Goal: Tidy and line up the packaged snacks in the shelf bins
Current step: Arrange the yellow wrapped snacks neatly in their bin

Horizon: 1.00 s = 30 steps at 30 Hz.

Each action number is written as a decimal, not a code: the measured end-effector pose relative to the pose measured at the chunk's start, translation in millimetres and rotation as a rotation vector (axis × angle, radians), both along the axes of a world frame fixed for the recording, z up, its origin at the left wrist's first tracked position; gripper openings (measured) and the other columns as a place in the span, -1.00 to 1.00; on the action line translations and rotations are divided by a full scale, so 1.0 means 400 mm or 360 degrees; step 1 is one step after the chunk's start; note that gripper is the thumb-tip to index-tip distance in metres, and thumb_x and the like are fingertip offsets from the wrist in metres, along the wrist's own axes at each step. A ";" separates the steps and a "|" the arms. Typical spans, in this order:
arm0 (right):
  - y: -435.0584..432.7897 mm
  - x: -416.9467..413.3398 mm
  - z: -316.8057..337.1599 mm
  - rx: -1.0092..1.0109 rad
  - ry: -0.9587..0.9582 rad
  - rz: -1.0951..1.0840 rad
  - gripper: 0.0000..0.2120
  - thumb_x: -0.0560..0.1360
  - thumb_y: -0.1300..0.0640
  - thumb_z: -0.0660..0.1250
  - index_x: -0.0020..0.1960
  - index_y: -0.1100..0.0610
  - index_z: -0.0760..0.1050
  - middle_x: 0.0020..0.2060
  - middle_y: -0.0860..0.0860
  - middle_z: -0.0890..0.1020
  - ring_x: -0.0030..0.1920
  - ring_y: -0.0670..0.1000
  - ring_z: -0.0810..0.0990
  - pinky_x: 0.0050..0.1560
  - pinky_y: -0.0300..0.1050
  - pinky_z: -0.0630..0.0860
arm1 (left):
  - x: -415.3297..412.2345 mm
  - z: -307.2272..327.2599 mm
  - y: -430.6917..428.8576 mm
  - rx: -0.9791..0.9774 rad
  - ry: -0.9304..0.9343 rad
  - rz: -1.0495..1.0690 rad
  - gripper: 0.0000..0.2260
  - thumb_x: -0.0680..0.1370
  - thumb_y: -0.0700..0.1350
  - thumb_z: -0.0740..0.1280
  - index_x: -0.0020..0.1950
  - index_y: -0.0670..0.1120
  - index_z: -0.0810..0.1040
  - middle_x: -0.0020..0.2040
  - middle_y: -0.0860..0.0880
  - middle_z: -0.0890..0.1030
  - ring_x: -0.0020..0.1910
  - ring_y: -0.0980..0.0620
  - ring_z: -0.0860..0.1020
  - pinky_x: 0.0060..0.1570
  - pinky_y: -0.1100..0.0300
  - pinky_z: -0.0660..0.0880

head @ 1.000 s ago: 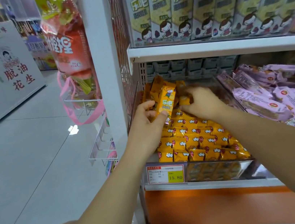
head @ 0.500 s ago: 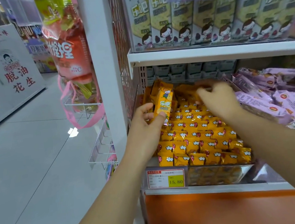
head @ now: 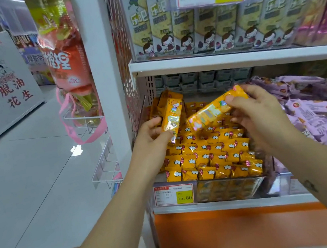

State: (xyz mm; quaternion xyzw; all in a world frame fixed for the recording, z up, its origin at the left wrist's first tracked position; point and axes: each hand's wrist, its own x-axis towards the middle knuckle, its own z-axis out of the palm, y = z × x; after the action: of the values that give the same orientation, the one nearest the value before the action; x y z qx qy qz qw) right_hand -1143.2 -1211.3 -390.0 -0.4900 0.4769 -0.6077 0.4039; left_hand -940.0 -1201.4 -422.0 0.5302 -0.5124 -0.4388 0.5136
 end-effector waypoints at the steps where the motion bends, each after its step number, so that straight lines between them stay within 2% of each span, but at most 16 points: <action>1: 0.003 -0.001 0.005 -0.0009 -0.0017 0.0099 -0.80 0.49 0.22 0.34 0.09 0.06 0.48 -0.22 0.01 0.57 -0.24 -0.06 0.53 -0.25 -0.24 0.49 | 0.001 0.002 0.002 -0.0015 -0.0033 -0.0002 -0.65 0.56 -0.08 0.31 0.34 0.06 0.39 0.09 0.07 0.57 0.01 0.13 0.57 -0.18 0.25 0.44; 3: 0.012 0.006 0.009 0.0018 -0.0001 0.0368 -0.82 0.43 0.22 0.35 0.04 0.10 0.52 -0.23 0.04 0.59 -0.24 -0.03 0.54 -0.28 -0.27 0.51 | 0.004 0.006 0.006 -0.0063 -0.0124 -0.0054 -0.68 0.56 -0.08 0.31 0.30 0.08 0.40 0.08 0.10 0.56 -0.02 0.18 0.56 -0.20 0.30 0.45; 5: 0.018 0.019 -0.002 0.0082 0.0056 0.0535 -0.76 0.37 0.18 0.36 0.04 0.12 0.53 -0.18 0.07 0.64 -0.18 0.01 0.57 -0.20 -0.22 0.56 | 0.005 0.010 0.014 -0.0084 -0.0211 -0.0172 -0.72 0.56 -0.09 0.31 0.25 0.13 0.42 0.05 0.16 0.53 -0.08 0.25 0.54 -0.29 0.40 0.44; 7: 0.017 0.027 -0.014 0.0123 0.0105 0.0528 -0.76 0.40 0.18 0.36 0.06 0.12 0.54 -0.05 0.17 0.64 -0.09 0.09 0.56 -0.04 -0.10 0.59 | 0.008 0.010 0.018 -0.0093 -0.0289 -0.0271 -0.71 0.56 -0.08 0.31 0.25 0.16 0.43 0.07 0.16 0.52 -0.07 0.24 0.53 -0.29 0.39 0.41; 9: 0.015 0.030 -0.018 0.0149 0.0098 0.0507 -0.75 0.40 0.18 0.35 0.08 0.13 0.54 0.00 0.21 0.60 -0.06 0.11 0.54 0.00 -0.07 0.58 | 0.013 0.010 0.020 -0.0108 -0.0334 -0.0310 -0.70 0.55 -0.07 0.32 0.26 0.16 0.43 0.08 0.16 0.51 -0.10 0.25 0.54 -0.30 0.43 0.39; 12: 0.015 0.028 -0.015 0.0199 -0.0043 0.0620 -0.68 0.36 0.17 0.35 0.11 0.17 0.52 -0.08 0.12 0.58 -0.10 0.06 0.51 -0.15 -0.21 0.57 | 0.019 0.014 0.024 -0.0133 -0.0294 -0.0357 -0.73 0.55 -0.12 0.32 0.22 0.13 0.45 0.06 0.15 0.52 -0.17 0.31 0.57 -0.29 0.49 0.43; 15: 0.018 0.041 -0.008 0.0211 -0.0140 0.0746 -0.65 0.33 0.15 0.35 0.11 0.18 0.50 -0.14 0.10 0.60 -0.16 0.02 0.54 -0.21 -0.22 0.56 | 0.025 0.017 0.029 -0.0151 -0.0245 -0.0390 -0.75 0.55 -0.17 0.32 0.11 0.17 0.47 0.07 0.10 0.54 -0.11 0.24 0.61 -0.14 0.28 0.58; 17: 0.016 0.056 -0.004 0.0200 -0.0180 0.0749 -0.63 0.33 0.16 0.34 0.12 0.21 0.49 -0.17 0.09 0.62 -0.18 0.00 0.56 -0.22 -0.22 0.56 | 0.033 0.020 0.030 -0.0168 -0.0234 -0.0380 -0.76 0.55 -0.18 0.32 0.10 0.16 0.47 0.08 0.09 0.55 -0.06 0.19 0.61 -0.10 0.22 0.59; 20: 0.018 0.083 0.001 0.0151 -0.0216 0.0764 -0.66 0.32 0.16 0.34 0.09 0.18 0.48 -0.19 0.03 0.66 -0.17 -0.03 0.63 -0.19 -0.19 0.58 | 0.048 0.027 0.039 -0.0174 -0.0272 -0.0389 -0.77 0.57 -0.20 0.28 0.13 0.10 0.48 0.07 0.08 0.57 0.01 0.18 0.57 -0.08 0.33 0.54; 23: 0.022 0.107 -0.007 0.0125 -0.0123 0.0751 -0.65 0.30 0.13 0.37 0.07 0.13 0.48 -0.15 0.00 0.67 -0.07 -0.01 0.66 -0.05 -0.07 0.60 | 0.066 0.030 0.058 -0.0136 -0.0379 -0.0454 -0.76 0.61 -0.22 0.19 0.13 0.10 0.49 0.05 0.07 0.61 -0.01 0.21 0.59 -0.07 0.39 0.52; 26: 0.025 0.132 -0.018 0.0113 -0.0078 0.0725 -0.64 0.28 0.11 0.38 0.06 0.11 0.46 -0.07 0.03 0.66 -0.01 0.01 0.66 0.01 0.00 0.59 | 0.087 0.038 0.079 -0.0135 -0.0385 -0.0503 -0.69 0.63 -0.25 0.14 0.07 0.19 0.46 -0.07 0.23 0.64 -0.09 0.34 0.59 -0.15 0.49 0.46; 28: 0.026 0.153 -0.024 0.0069 -0.0059 0.0700 -0.68 0.31 0.11 0.39 0.04 0.10 0.45 -0.06 0.01 0.66 -0.01 -0.02 0.67 -0.03 -0.07 0.60 | 0.102 0.048 0.092 -0.0135 -0.0420 -0.0561 -0.64 0.64 -0.26 0.11 0.00 0.24 0.44 -0.19 0.37 0.62 -0.13 0.42 0.56 -0.19 0.55 0.41; 30: 0.027 0.176 -0.033 -0.0005 0.0041 0.0636 -0.77 0.40 0.18 0.40 0.02 0.07 0.45 -0.06 -0.02 0.66 -0.02 -0.04 0.67 -0.08 -0.13 0.60 | 0.116 0.055 0.099 -0.0140 -0.0476 -0.0573 -0.62 0.64 -0.25 0.12 -0.03 0.27 0.44 -0.20 0.41 0.59 -0.09 0.42 0.55 -0.12 0.56 0.41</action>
State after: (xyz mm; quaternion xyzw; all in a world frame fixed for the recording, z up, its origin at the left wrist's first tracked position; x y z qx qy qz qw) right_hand -1072.7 -1200.5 -403.1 -0.5832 0.3742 -0.5099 0.5097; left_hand -893.6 -1161.7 -399.8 0.4664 -0.6877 -0.4171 0.3681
